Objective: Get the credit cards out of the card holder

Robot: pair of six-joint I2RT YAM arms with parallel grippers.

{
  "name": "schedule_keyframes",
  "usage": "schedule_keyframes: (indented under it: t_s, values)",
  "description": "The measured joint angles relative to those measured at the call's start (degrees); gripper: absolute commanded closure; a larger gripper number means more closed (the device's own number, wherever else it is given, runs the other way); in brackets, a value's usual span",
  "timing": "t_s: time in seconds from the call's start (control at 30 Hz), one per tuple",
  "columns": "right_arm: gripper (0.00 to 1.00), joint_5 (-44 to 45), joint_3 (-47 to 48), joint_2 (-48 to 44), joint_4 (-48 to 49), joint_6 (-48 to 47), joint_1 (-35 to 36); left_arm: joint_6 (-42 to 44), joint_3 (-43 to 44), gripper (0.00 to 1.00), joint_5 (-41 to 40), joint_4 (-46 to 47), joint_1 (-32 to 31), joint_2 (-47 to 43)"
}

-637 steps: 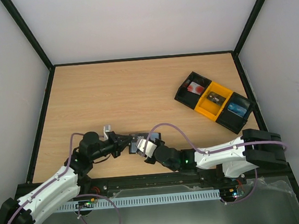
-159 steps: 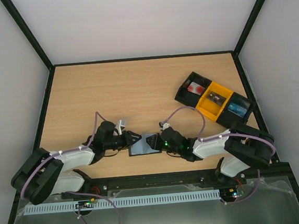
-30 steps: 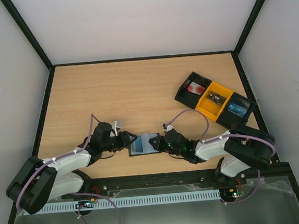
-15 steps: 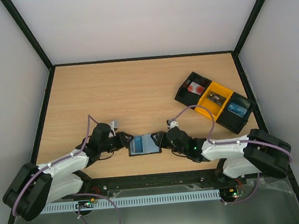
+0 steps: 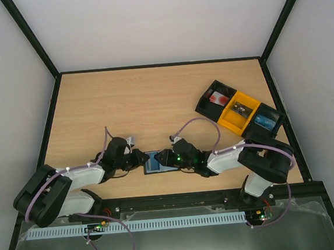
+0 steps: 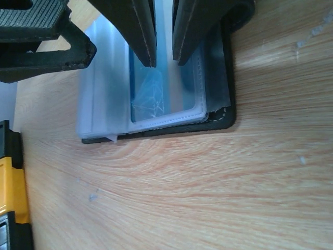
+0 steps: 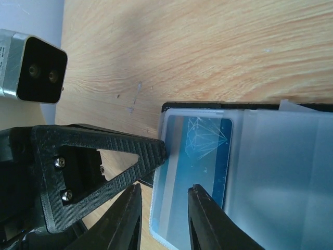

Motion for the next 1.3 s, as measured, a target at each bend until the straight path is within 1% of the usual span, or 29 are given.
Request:
schedule_keyframes:
  t_s: [0.2,0.37,0.43,0.6,1.0,1.3]
  values:
    - [0.75,-0.92,0.59,3.39,0.85,0.55,0.02,0.39,-0.15,0.87,0.39,2.12,0.28,2.71]
    - [0.75,-0.31,0.59,5.35,0.24,0.57,0.00,0.81,-0.17,0.87,0.00,1.99,0.28,2.49]
    - [0.73,-0.15,0.63,5.46,0.20,0.57,0.02,1.11,-0.17,0.87,-0.37,1.53,0.28,2.12]
    - [0.73,0.57,1.88,5.79,-0.90,0.63,0.02,1.68,-0.59,0.85,-1.18,0.90,0.28,1.22]
    - [0.79,0.52,2.34,6.75,-0.55,2.10,0.00,1.70,-1.64,0.84,-1.14,2.38,0.28,1.07]
    - [0.86,-0.55,-0.26,7.41,5.20,5.53,-0.11,1.68,-2.14,0.84,-1.11,3.15,0.28,0.96]
